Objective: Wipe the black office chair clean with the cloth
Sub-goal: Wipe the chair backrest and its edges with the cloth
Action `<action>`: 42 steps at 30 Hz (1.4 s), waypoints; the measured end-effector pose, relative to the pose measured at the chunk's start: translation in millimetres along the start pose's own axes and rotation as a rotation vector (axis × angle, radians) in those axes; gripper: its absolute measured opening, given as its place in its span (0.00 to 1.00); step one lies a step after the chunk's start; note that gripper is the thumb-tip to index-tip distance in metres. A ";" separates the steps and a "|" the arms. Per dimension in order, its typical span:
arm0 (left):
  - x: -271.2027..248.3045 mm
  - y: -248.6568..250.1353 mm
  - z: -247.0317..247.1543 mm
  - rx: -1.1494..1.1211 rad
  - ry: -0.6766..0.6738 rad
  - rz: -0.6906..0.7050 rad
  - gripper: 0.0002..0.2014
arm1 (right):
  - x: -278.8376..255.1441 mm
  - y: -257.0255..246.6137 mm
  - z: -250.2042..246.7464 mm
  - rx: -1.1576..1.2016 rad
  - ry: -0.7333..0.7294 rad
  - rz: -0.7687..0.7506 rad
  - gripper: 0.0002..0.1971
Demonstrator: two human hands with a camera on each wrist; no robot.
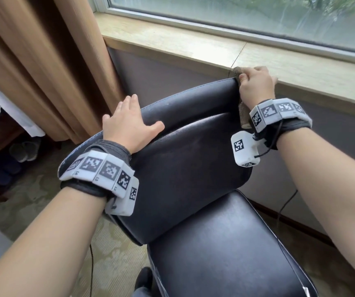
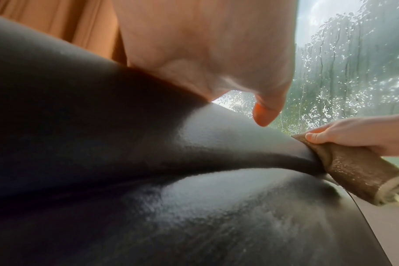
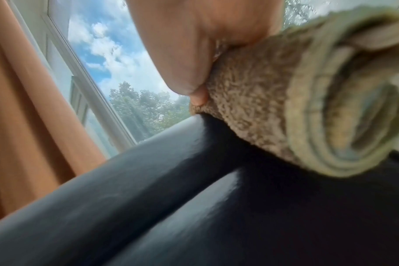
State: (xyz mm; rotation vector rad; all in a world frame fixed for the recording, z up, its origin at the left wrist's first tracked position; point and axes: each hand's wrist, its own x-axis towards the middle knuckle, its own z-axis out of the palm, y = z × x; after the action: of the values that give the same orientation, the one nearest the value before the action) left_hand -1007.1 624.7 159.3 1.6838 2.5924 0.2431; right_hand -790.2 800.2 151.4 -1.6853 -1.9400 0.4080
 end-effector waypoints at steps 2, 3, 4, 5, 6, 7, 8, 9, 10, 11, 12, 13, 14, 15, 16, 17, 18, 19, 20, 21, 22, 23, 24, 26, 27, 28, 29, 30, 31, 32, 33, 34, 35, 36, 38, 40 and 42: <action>-0.6 -0.3 -0.8 -0.002 -0.003 -0.002 0.43 | -10.3 -14.0 3.5 0.008 -0.013 -0.067 0.16; -1.0 -0.2 -0.9 -0.001 0.000 -0.002 0.43 | -17.7 -22.0 6.6 0.012 -0.021 -0.113 0.16; -1.0 -0.2 -1.1 -0.001 0.002 -0.003 0.43 | -26.1 -30.2 10.1 0.012 -0.031 -0.163 0.16; -1.2 0.0 -1.4 -0.002 0.002 -0.005 0.43 | -34.6 -37.5 13.7 0.009 -0.044 -0.213 0.16; -1.8 -0.1 -1.4 -0.001 -0.003 -0.009 0.43 | -42.1 -42.7 17.5 0.005 -0.053 -0.256 0.16; -2.5 -0.3 -1.4 0.000 -0.006 -0.009 0.43 | -47.2 -45.2 20.4 0.003 -0.057 -0.291 0.16; -3.1 -0.8 -1.4 0.000 -0.008 -0.005 0.43 | -49.8 -45.1 21.1 0.000 -0.059 -0.315 0.17; -4.1 -1.1 -1.1 0.000 -0.008 0.003 0.42 | -50.1 -42.6 19.6 -0.010 -0.060 -0.334 0.17; -4.8 -1.6 -1.1 0.003 -0.005 0.011 0.42 | -48.5 -38.5 17.1 -0.027 -0.058 -0.352 0.18; -4.9 -2.0 -1.1 0.007 -0.002 0.018 0.42 | -45.5 -33.4 14.3 -0.046 -0.056 -0.365 0.18; -4.7 -2.3 -1.3 0.011 -0.003 0.021 0.42 | -42.5 -28.0 10.9 -0.062 -0.055 -0.368 0.18; -4.6 -2.4 -1.7 0.010 -0.007 0.020 0.42 | -39.3 -22.8 7.8 -0.067 -0.055 -0.361 0.18; -4.3 -2.5 -2.0 0.007 -0.011 0.020 0.42 | -35.6 -17.5 4.1 -0.063 -0.053 -0.344 0.18; -4.0 -2.4 -2.3 0.006 -0.012 0.022 0.42 | -31.4 -12.0 0.1 -0.054 -0.052 -0.319 0.19; -4.2 -2.4 -2.5 0.007 -0.011 0.024 0.42 | -27.0 -6.8 -4.3 -0.053 -0.052 -0.292 0.19; -4.3 -2.1 -2.6 0.007 -0.008 0.027 0.42 | -22.3 -1.7 -9.0 -0.062 -0.056 -0.266 0.18; -4.2 -1.9 -2.6 0.006 -0.007 0.029 0.42 | -17.1 3.3 -13.6 -0.080 -0.064 -0.234 0.18; -4.1 -1.5 -2.4 0.004 -0.008 0.030 0.42 | -12.3 8.1 -17.1 -0.098 -0.073 -0.194 0.18; -3.4 -1.2 -2.2 0.001 -0.008 0.029 0.42 | -7.9 11.6 -19.3 -0.111 -0.081 -0.152 0.17; -2.8 -0.9 -1.8 0.000 -0.009 0.029 0.42 | -4.8 13.8 -20.4 -0.115 -0.084 -0.115 0.17; -2.2 -0.8 -1.5 0.001 -0.010 0.027 0.42 | -2.7 14.1 -20.4 -0.109 -0.083 -0.086 0.17; -1.5 -0.9 -1.3 0.003 -0.010 0.025 0.42 | -2.1 12.4 -19.6 -0.095 -0.078 -0.063 0.17; -1.1 -1.2 -1.0 0.003 -0.009 0.021 0.42 | -2.4 9.2 -19.1 -0.083 -0.077 -0.044 0.17; -1.3 -1.7 -0.6 0.002 0.000 0.016 0.43 | -5.7 -1.0 -17.3 -0.076 -0.079 -0.045 0.17; -1.5 -1.3 -0.4 0.003 0.004 0.016 0.43 | -9.4 -7.1 -16.1 -0.073 -0.080 -0.064 0.17; -1.8 -1.0 -0.6 0.004 0.005 0.017 0.43 | -14.5 -13.9 -14.0 -0.062 -0.082 -0.091 0.17; -2.0 -0.5 -0.8 0.005 0.005 0.016 0.43 | -20.6 -21.2 -11.7 -0.052 -0.088 -0.128 0.17; -1.8 -0.3 -1.0 0.006 0.003 0.015 0.43 | -26.8 -29.6 -8.7 -0.051 -0.102 -0.176 0.17; -1.8 -0.2 -1.1 0.006 0.002 0.015 0.43 | -33.8 -38.8 -5.7 -0.063 -0.125 -0.233 0.18; -1.7 -0.4 -1.2 0.004 0.000 0.015 0.43 | -40.1 -49.0 -2.2 -0.072 -0.158 -0.297 0.18; -1.9 -0.4 -1.1 0.004 -0.001 0.016 0.43 | -46.8 -59.6 1.4 -0.074 -0.198 -0.362 0.18; -2.2 -0.7 -1.0 0.002 -0.002 0.018 0.43 | -53.8 -71.1 4.9 -0.078 -0.241 -0.426 0.18; -2.5 -0.9 -1.1 -0.001 -0.001 0.019 0.43 | -61.0 -82.0 9.2 -0.092 -0.278 -0.484 0.19; -2.9 -1.3 -1.2 -0.006 -0.002 0.019 0.44 | -68.4 -91.7 14.3 -0.111 -0.304 -0.529 0.19; -3.3 -1.5 -2.2 -0.017 -0.007 0.020 0.44 | -80.2 -104.5 21.6 -0.141 -0.320 -0.550 0.20; -3.3 -1.2 -4.7 -0.025 -0.023 0.023 0.44 | -83.9 -107.4 20.8 -0.159 -0.309 -0.535 0.21; -2.6 -0.7 -9.2 -0.041 -0.054 0.031 0.43 | -80.7 -103.2 14.9 -0.158 -0.319 -0.533 0.21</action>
State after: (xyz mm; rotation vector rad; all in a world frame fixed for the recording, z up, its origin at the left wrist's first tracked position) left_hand -1007.8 621.0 168.1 1.6936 2.5074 0.2472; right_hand -876.7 704.9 180.4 -1.1650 -2.6104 0.3353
